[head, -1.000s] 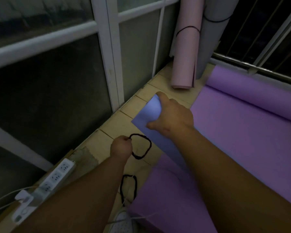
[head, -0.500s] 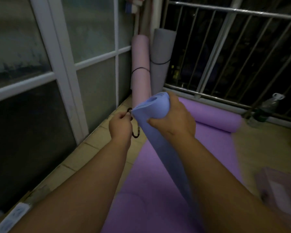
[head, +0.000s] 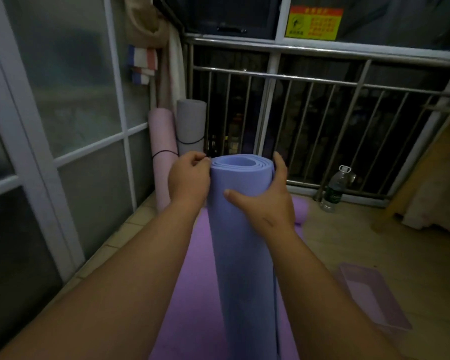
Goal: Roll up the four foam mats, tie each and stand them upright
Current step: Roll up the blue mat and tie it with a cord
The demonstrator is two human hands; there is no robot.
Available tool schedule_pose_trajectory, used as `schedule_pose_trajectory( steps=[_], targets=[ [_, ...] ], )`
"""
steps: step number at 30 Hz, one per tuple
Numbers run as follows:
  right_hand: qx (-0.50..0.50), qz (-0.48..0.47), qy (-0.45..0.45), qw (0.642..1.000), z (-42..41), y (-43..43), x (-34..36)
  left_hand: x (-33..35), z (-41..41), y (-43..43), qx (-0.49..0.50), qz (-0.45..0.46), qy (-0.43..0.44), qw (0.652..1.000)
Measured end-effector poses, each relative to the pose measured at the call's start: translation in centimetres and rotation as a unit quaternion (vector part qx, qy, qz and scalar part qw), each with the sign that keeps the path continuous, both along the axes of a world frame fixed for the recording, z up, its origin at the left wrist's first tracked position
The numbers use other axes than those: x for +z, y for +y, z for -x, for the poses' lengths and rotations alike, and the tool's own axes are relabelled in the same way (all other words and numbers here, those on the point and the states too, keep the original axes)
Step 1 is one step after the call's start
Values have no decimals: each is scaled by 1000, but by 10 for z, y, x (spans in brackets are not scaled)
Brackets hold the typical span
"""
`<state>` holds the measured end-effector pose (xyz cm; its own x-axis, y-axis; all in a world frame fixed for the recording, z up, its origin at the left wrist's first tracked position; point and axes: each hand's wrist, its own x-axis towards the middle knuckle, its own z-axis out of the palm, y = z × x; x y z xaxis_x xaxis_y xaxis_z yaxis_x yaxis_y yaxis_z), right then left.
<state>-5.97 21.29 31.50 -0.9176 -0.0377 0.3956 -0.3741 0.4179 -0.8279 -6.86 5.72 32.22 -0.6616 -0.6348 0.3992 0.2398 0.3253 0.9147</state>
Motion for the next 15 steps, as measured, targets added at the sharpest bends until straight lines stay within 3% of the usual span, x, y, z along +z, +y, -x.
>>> schedule_pose_trajectory(
  steps=[4, 9, 15],
  targets=[
    [29, -11, 7, 999, -7, 32, 3, 19, -8, 37, -67, 83, 5, 994],
    [15, 8, 15, 1000, -5, 71, 3, 23, -5, 85, -131, 113, 40, 984],
    [62, 148, -24, 987, 0, 87, 6, 14, 1, 110, -164, 119, 75, 976]
  ],
)
